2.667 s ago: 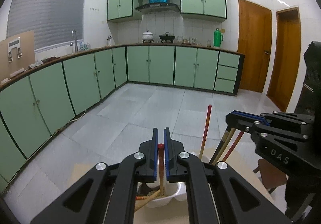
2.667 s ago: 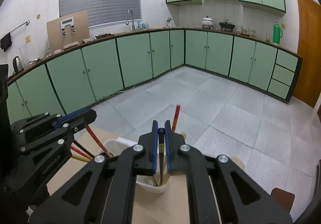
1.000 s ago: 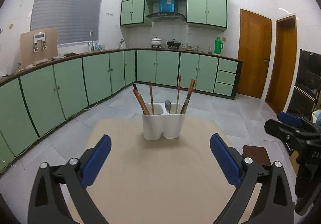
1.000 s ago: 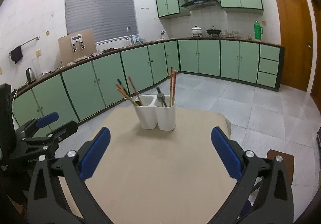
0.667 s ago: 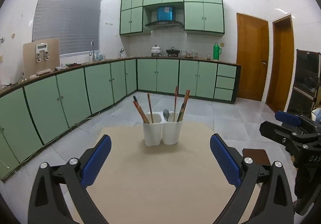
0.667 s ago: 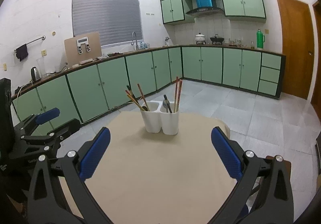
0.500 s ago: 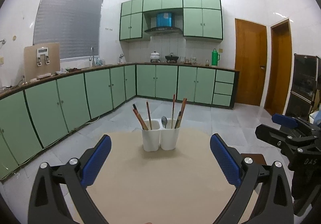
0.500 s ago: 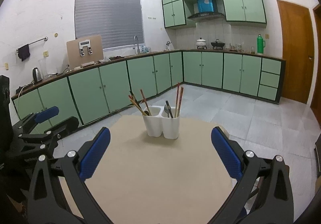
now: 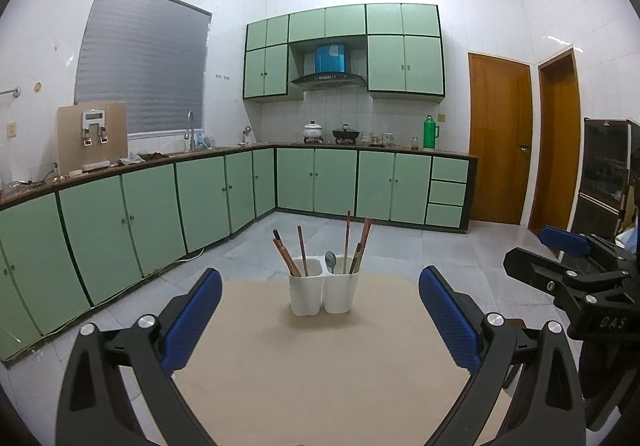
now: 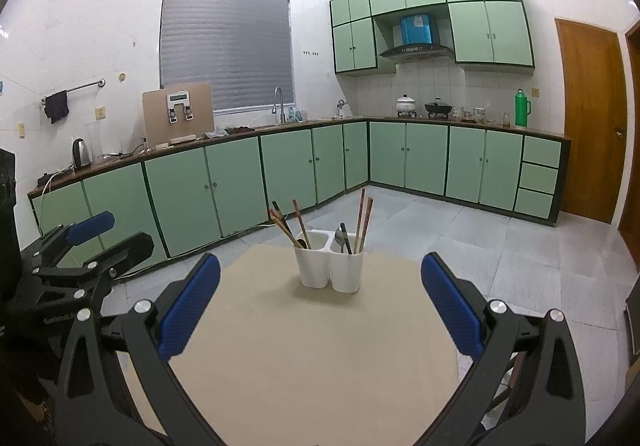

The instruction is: Organize utensils

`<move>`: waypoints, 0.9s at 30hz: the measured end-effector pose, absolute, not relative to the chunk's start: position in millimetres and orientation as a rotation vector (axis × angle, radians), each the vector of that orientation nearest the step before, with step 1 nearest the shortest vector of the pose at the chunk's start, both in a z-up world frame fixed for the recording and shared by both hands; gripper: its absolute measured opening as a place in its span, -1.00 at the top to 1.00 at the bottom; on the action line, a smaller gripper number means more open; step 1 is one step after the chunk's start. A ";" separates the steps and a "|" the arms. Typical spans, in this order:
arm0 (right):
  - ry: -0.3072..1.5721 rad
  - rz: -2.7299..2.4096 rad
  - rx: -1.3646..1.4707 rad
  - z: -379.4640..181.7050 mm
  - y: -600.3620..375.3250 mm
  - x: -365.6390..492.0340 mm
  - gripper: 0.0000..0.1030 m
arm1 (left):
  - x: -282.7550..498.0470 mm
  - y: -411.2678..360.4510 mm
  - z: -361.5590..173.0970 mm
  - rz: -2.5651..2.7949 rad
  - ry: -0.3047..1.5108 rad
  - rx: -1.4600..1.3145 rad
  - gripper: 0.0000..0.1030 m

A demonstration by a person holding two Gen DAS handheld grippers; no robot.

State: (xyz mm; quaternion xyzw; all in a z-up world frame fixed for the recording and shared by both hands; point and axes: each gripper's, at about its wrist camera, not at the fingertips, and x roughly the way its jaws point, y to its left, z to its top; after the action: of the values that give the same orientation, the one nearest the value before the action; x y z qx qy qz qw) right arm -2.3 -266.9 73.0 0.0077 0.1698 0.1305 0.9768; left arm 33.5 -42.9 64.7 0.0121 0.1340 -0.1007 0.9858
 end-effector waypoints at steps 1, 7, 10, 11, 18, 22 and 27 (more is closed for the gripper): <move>0.342 0.263 0.016 73.6 -265.9 -3.1 -0.89 | 33.2 -41.9 65.0 -0.201 0.266 0.025 -0.88; 0.335 0.265 0.013 76.3 -265.8 -5.9 -0.89 | 26.1 -40.4 68.1 -0.195 0.254 0.022 -0.88; 0.332 0.267 0.011 78.3 -265.9 -6.8 -0.89 | 24.3 -38.3 68.7 -0.192 0.249 0.022 -0.88; 0.332 0.268 0.010 78.9 -265.9 -6.8 -0.89 | 24.4 -38.9 68.6 -0.191 0.249 0.023 -0.88; 0.334 0.270 0.006 79.4 -264.4 -6.2 -0.89 | 23.8 -38.9 67.4 -0.188 0.250 0.018 -0.88; 0.336 0.271 0.008 78.9 -264.6 -6.0 -0.89 | 22.4 -38.8 68.5 -0.188 0.252 0.019 -0.88; 0.339 0.270 0.007 78.8 -264.4 -5.3 -0.89 | 23.1 -38.6 69.8 -0.188 0.253 0.019 -0.88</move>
State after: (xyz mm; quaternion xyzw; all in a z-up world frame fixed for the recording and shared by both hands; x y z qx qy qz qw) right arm -5.3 -264.4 78.8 0.0036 0.1680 0.1340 0.9766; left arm 23.1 -38.6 69.8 0.0095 0.1261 -0.0937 0.9875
